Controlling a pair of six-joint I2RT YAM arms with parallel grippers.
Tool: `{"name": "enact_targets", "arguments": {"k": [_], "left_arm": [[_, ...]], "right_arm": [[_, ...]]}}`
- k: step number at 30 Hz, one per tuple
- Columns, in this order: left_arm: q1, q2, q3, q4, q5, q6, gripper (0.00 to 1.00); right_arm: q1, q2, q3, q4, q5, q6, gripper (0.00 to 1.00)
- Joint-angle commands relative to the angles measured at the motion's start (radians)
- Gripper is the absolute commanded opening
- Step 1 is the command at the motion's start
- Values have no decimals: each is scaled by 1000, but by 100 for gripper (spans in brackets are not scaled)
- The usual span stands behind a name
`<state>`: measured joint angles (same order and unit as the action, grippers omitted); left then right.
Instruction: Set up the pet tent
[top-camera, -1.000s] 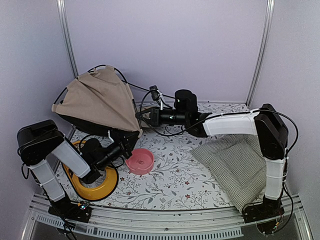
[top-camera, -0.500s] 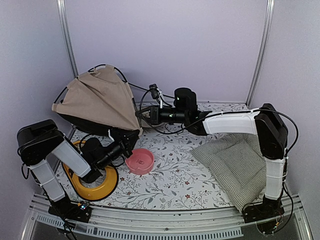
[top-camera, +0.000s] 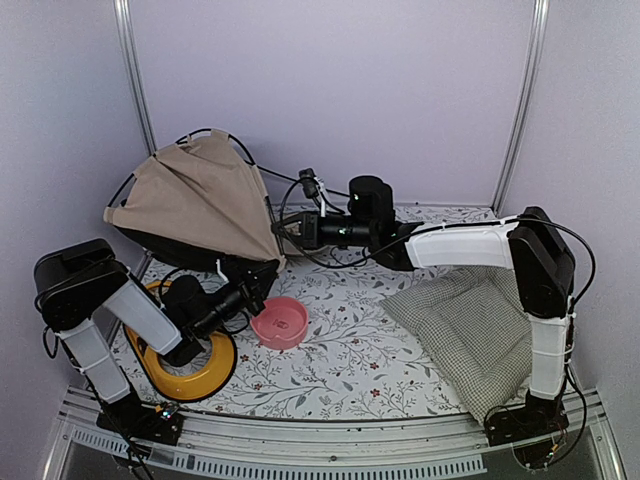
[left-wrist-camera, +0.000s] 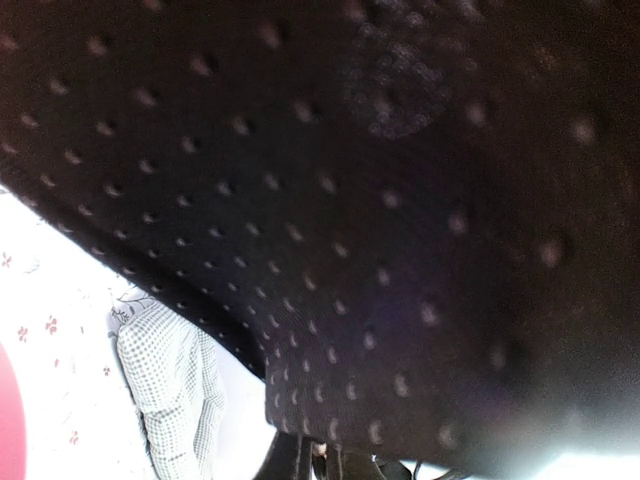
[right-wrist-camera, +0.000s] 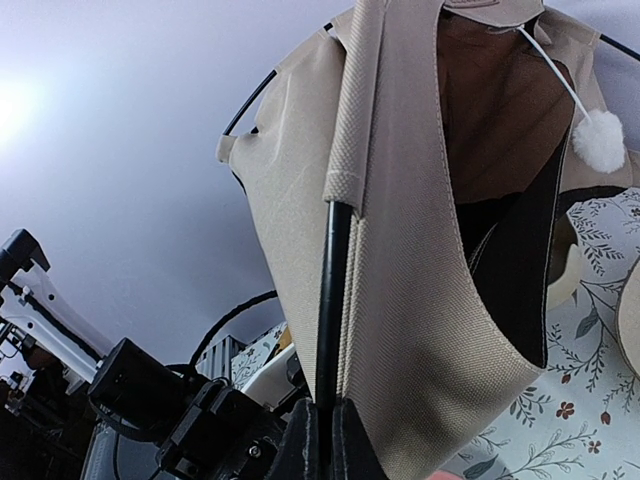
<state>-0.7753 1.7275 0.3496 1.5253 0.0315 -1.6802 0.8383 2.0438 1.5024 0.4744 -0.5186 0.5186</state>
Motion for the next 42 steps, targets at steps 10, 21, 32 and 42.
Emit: {"name": "enact_targets", "arguments": {"k": [10, 21, 32, 42], "left_arm": [[-134, 44, -49, 10, 296, 11, 0], [-133, 46, -52, 22, 294, 12, 0], [-133, 44, -56, 36, 294, 15, 0], [-130, 29, -60, 28, 295, 18, 0]], "right_arm": [[-52, -21, 90, 272, 134, 20, 0], [-38, -39, 60, 269, 149, 6, 0], [-38, -17, 76, 248, 139, 20, 0], [-62, 14, 143, 221, 139, 25, 0]]}}
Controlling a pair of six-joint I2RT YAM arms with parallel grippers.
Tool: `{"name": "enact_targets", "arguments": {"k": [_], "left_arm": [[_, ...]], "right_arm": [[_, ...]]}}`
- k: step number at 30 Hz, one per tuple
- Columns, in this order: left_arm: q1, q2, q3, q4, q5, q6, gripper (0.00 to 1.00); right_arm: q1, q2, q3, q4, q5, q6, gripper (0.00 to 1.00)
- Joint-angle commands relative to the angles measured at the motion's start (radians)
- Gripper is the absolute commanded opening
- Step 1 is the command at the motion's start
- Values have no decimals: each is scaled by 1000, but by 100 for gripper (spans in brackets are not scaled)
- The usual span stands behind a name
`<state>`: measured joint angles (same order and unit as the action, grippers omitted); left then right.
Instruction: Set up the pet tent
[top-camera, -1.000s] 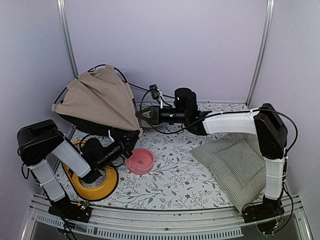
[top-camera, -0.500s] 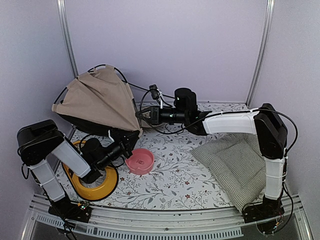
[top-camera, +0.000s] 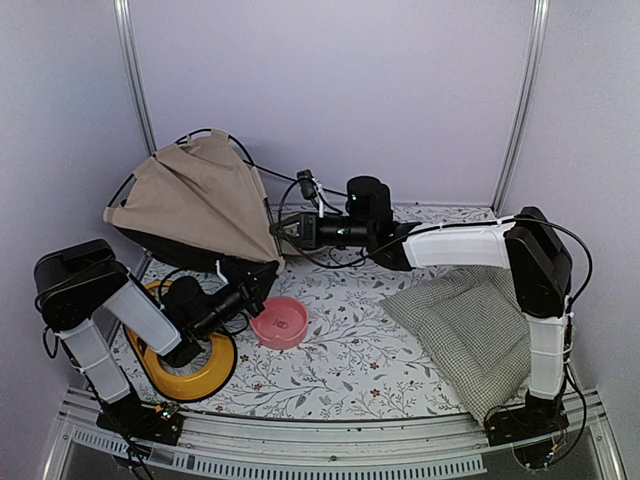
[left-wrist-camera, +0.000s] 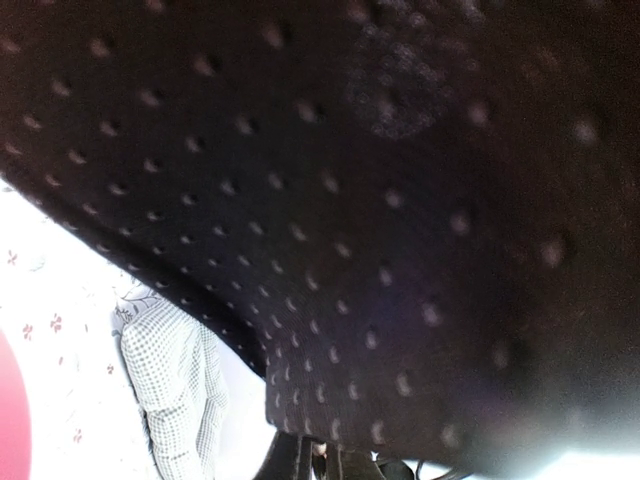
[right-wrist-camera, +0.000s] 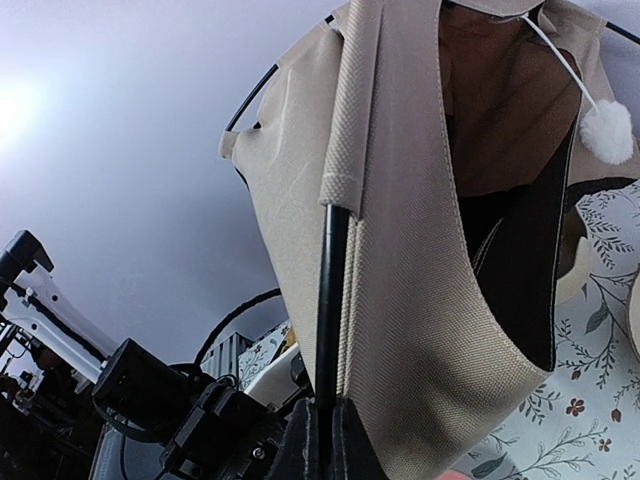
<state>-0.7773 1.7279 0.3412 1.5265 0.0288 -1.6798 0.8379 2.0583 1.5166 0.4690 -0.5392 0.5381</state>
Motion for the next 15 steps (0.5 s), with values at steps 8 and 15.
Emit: {"name": "enact_targets", "arguments": {"k": [8, 15], "left_arm": [[-125, 25, -52, 21, 298, 16, 0], [-118, 22, -68, 63, 270, 13, 0]], "right_arm": [[-67, 3, 154, 208, 138, 8, 0], [-48, -31, 93, 223, 112, 29, 0]]}}
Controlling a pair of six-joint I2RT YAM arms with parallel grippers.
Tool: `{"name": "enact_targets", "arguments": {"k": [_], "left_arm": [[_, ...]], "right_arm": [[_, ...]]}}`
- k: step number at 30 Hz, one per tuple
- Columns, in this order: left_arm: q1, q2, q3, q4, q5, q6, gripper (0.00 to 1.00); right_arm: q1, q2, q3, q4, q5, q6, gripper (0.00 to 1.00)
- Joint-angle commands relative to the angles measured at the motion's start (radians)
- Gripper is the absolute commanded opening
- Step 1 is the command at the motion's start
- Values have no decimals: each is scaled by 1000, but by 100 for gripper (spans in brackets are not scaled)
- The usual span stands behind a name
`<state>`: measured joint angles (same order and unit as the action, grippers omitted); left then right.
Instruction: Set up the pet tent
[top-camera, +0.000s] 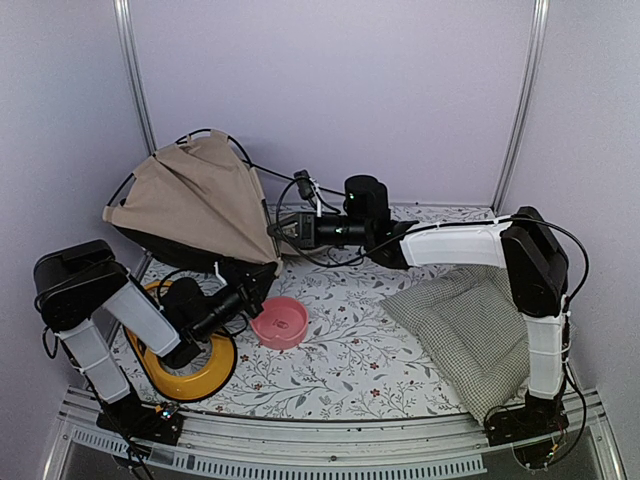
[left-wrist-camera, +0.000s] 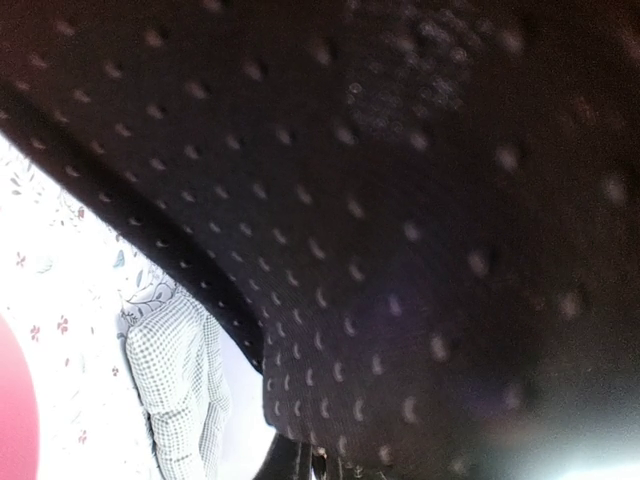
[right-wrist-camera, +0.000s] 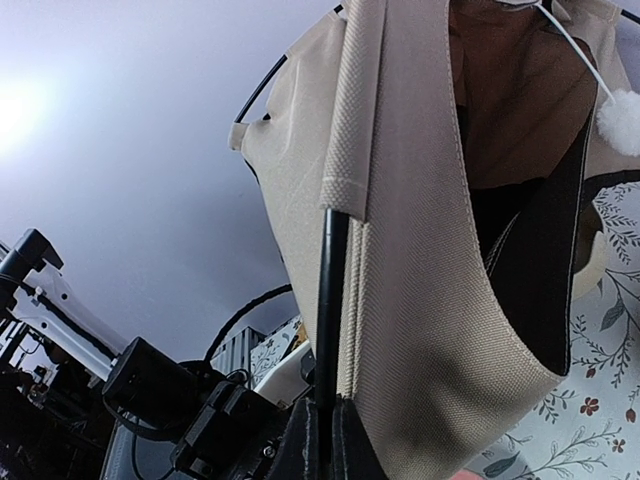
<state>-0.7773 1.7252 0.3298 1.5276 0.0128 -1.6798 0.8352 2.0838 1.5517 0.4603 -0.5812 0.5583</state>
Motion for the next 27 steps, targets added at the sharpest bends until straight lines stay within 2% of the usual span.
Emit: {"name": "enact_targets", "arguments": {"k": [1, 9, 27], "left_arm": [[-117, 26, -57, 65, 285, 14, 0], [-117, 37, -76, 131, 263, 12, 0], [-106, 42, -56, 168, 261, 32, 0]], "right_arm": [[-38, -59, 53, 233, 148, 10, 0], [-12, -73, -17, 250, 156, 19, 0], [6, -87, -92, 253, 158, 42, 0]]}}
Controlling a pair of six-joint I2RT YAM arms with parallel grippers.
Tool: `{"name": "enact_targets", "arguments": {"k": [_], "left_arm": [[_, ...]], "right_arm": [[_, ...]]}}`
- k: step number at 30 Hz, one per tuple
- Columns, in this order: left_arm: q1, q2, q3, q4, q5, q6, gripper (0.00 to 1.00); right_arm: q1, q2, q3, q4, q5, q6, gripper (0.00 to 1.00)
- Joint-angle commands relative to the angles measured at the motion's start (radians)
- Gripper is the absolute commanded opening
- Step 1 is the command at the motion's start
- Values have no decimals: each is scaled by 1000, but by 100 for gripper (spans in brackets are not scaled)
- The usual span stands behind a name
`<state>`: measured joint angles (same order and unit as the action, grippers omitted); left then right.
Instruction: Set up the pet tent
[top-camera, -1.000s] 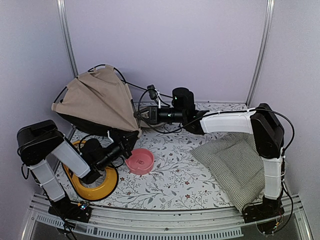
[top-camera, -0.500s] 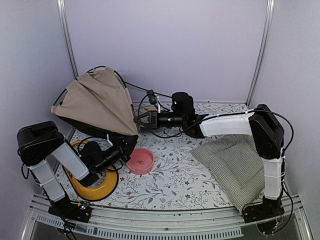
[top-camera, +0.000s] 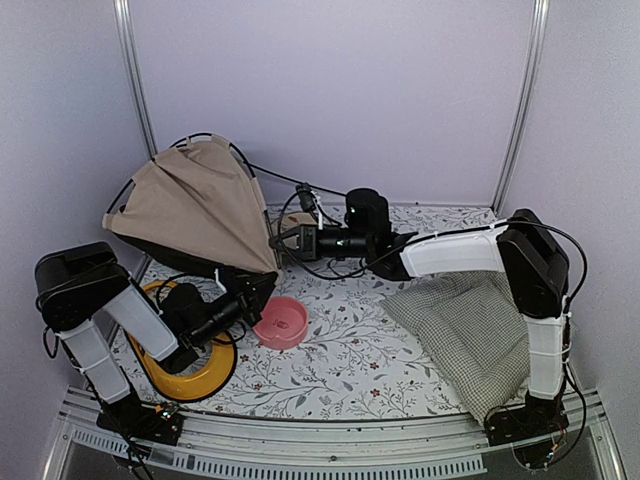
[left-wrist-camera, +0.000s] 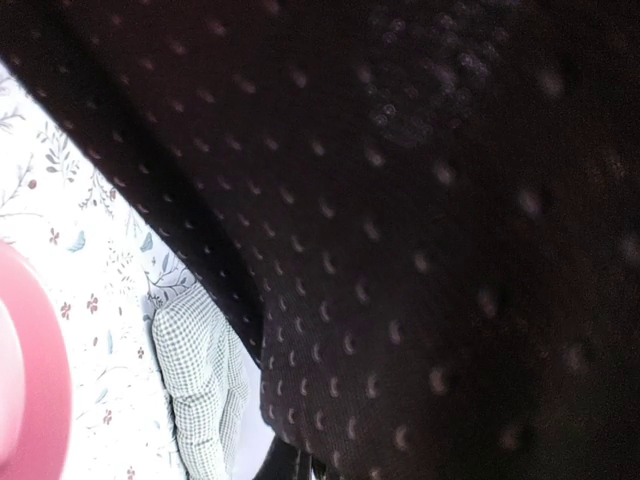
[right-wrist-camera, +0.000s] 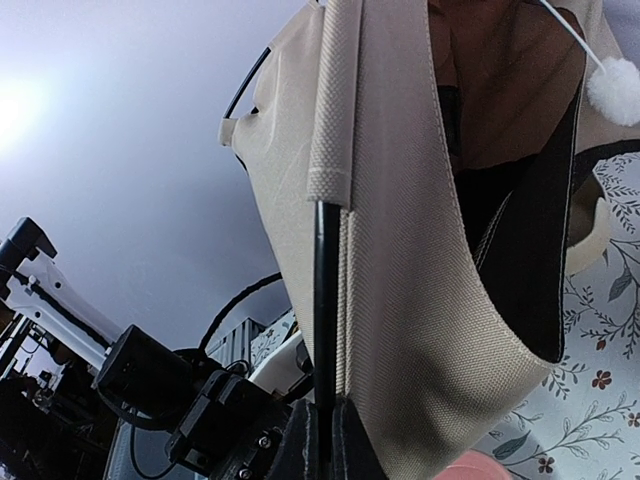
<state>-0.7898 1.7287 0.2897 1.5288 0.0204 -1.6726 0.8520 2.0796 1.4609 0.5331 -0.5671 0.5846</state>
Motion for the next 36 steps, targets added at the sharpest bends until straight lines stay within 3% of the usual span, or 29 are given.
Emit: {"name": "enact_targets", "arguments": {"k": [1, 24, 36], "left_arm": [[-92, 40, -12, 172, 255, 26, 0], [-87, 18, -13, 205, 234, 45, 0], [-83, 33, -2, 242, 239, 42, 0]], "right_arm": [[-8, -86, -7, 182, 145, 19, 0], [-51, -103, -42, 175, 181, 60, 0], [3, -113, -86, 166, 156, 61, 0]]}}
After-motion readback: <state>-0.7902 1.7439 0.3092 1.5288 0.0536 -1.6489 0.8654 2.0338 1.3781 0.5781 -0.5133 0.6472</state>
